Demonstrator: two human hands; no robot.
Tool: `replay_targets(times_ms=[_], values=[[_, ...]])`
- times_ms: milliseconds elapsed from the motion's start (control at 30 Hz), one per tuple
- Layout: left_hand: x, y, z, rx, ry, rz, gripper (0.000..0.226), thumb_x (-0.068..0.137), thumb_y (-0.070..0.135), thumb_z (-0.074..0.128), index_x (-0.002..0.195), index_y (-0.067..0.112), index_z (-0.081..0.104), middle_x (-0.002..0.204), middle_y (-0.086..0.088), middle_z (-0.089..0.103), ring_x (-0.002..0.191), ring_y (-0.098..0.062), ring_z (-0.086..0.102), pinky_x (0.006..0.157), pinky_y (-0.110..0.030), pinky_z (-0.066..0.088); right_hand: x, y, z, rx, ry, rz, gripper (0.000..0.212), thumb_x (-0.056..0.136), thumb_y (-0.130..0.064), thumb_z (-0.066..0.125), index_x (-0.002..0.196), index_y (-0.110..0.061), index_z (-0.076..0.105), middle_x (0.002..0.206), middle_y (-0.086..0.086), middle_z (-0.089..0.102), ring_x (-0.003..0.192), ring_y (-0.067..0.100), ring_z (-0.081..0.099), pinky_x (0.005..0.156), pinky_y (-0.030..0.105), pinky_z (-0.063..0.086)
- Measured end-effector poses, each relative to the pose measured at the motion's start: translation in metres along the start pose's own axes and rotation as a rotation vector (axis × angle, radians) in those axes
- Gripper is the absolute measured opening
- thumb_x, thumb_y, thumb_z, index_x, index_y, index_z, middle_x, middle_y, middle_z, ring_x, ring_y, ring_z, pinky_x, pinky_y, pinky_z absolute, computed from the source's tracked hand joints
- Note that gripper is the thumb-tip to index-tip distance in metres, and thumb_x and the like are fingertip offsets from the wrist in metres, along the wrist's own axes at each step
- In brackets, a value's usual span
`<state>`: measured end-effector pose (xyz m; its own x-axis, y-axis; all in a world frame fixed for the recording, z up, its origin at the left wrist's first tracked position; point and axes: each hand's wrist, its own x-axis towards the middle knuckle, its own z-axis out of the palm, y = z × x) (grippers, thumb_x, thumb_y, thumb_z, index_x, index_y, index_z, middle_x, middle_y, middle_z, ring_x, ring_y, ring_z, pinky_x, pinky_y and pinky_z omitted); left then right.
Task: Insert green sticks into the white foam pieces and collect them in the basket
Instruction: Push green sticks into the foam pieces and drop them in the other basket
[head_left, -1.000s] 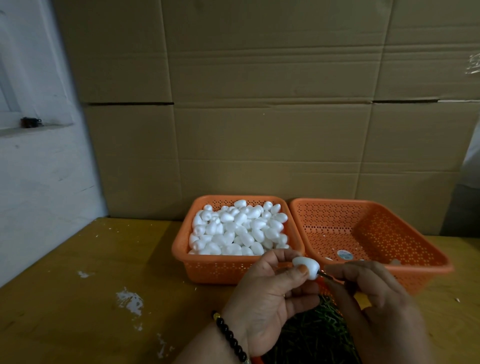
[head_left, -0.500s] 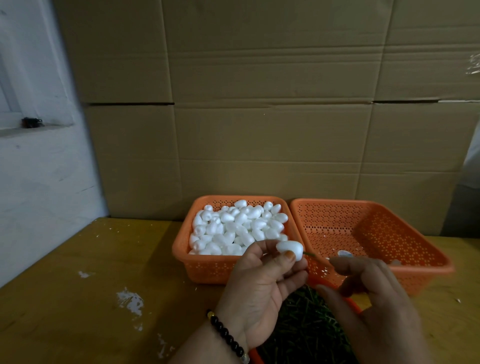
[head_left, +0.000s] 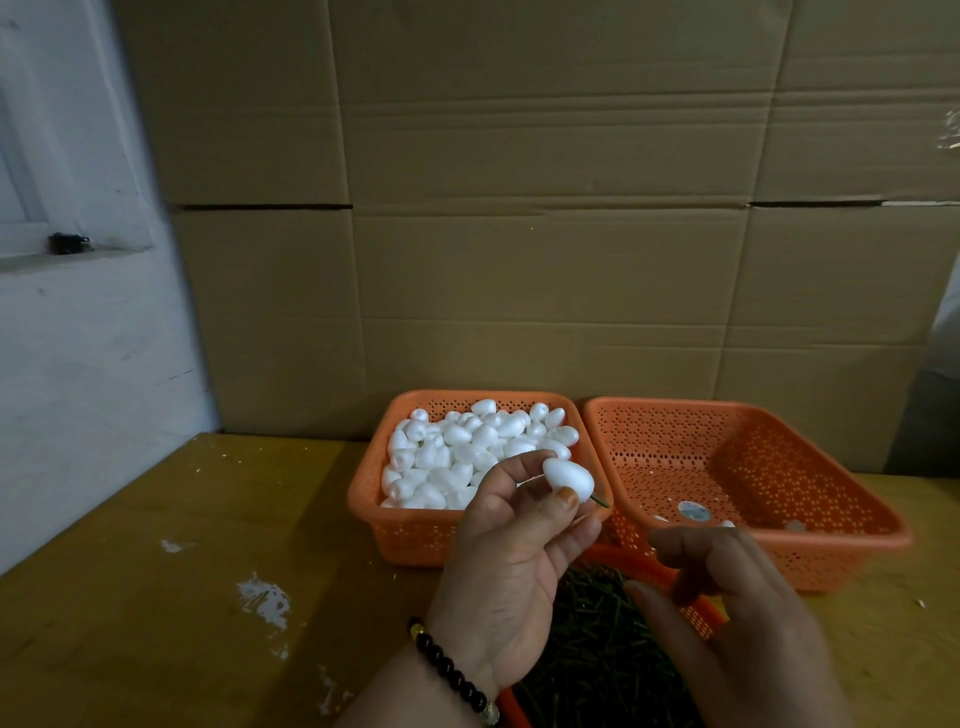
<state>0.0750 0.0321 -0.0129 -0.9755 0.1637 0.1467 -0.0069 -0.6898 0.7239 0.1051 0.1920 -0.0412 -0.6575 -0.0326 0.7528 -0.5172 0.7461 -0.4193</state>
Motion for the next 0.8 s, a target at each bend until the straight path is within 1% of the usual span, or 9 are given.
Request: replay_targets(times_ms=[100,167,233,300,367,467,533,700,800], values=[[-0.0002,-0.0003,0.0005,0.01,0.007,0.004,0.032,0.072,0.004,0.068,0.102,0.013,0.068,0.102,-0.015,0.067,0.093,-0.024,0.064,0.078,-0.033,0.056,0.0001,0.0003,-0.0006,0.015,0.0,0.003,0.046,0.054,-0.01,0.088,0.09,-0.023,0.064,0.083,-0.013,0.056,0.071,-0.001,0.055,0.068,0.017,0.045],[-0.0006,0.0,0.0004,0.026,0.008,-0.004,0.034,0.074,0.006,0.067,0.107,0.014,0.067,0.105,-0.015,0.067,0.093,-0.023,0.064,0.078,-0.033,0.056,0.0,0.0002,-0.0009,0.019,0.001,-0.001,0.046,0.055,-0.011,0.088,0.091,-0.024,0.063,0.083,-0.013,0.056,0.072,-0.002,0.055,0.069,0.017,0.045],[-0.0011,0.0007,0.0,0.03,-0.002,-0.017,0.037,0.076,0.009,0.066,0.111,0.019,0.068,0.105,-0.013,0.068,0.091,-0.02,0.065,0.079,-0.033,0.055,-0.0005,0.0001,-0.001,0.023,0.004,0.0,0.047,0.055,-0.011,0.087,0.091,-0.026,0.062,0.083,-0.013,0.056,0.071,-0.002,0.055,0.068,0.018,0.045],[-0.0017,0.0021,0.0002,0.016,-0.02,-0.035,0.037,0.077,0.01,0.064,0.11,0.026,0.07,0.101,-0.008,0.071,0.086,-0.017,0.066,0.079,-0.033,0.055,-0.0009,0.0003,-0.0009,0.023,0.006,0.005,0.047,0.055,-0.011,0.087,0.091,-0.028,0.061,0.084,-0.013,0.056,0.071,-0.001,0.055,0.067,0.019,0.046],[-0.0017,0.0035,0.0001,-0.015,-0.038,-0.056,0.038,0.078,0.01,0.062,0.11,0.029,0.07,0.102,-0.007,0.071,0.087,-0.017,0.066,0.08,-0.033,0.055,-0.0006,0.0,-0.001,0.027,0.004,0.007,0.043,0.058,-0.016,0.085,0.091,-0.028,0.061,0.084,-0.013,0.056,0.071,-0.001,0.055,0.066,0.02,0.046],[-0.0016,0.0055,-0.0006,-0.097,-0.058,-0.097,0.034,0.079,0.01,0.061,0.109,0.024,0.072,0.108,-0.012,0.07,0.091,-0.021,0.066,0.079,-0.035,0.055,0.0006,-0.002,-0.0017,0.045,0.005,0.009,0.033,0.062,-0.029,0.074,0.092,-0.029,0.061,0.083,-0.013,0.056,0.07,0.0,0.056,0.065,0.02,0.046],[-0.0017,0.0068,-0.0003,-0.157,-0.068,-0.126,0.029,0.08,0.01,0.061,0.106,0.019,0.072,0.109,-0.014,0.069,0.09,-0.024,0.067,0.079,-0.037,0.056,0.0008,-0.0029,-0.0019,0.052,0.0,0.02,0.032,0.062,-0.032,0.071,0.092,-0.03,0.061,0.083,-0.013,0.057,0.069,0.0,0.056,0.065,0.02,0.046],[-0.0015,0.0067,-0.0012,-0.236,-0.067,-0.179,0.02,0.083,0.011,0.064,0.101,0.007,0.071,0.105,-0.015,0.069,0.088,-0.025,0.068,0.078,-0.036,0.057,0.0014,-0.0043,-0.0029,0.045,0.0,0.018,0.033,0.061,-0.032,0.072,0.092,-0.033,0.059,0.083,-0.014,0.057,0.068,0.001,0.056,0.065,0.017,0.045],[-0.0012,0.0076,-0.0015,-0.238,-0.063,-0.211,0.025,0.075,0.015,0.072,0.097,0.003,0.075,0.103,-0.013,0.07,0.089,-0.023,0.068,0.078,-0.033,0.056,0.0008,-0.0032,-0.0033,0.026,-0.005,0.015,0.041,0.059,-0.025,0.081,0.092,-0.035,0.058,0.082,-0.012,0.058,0.068,0.001,0.057,0.065,0.018,0.046]])
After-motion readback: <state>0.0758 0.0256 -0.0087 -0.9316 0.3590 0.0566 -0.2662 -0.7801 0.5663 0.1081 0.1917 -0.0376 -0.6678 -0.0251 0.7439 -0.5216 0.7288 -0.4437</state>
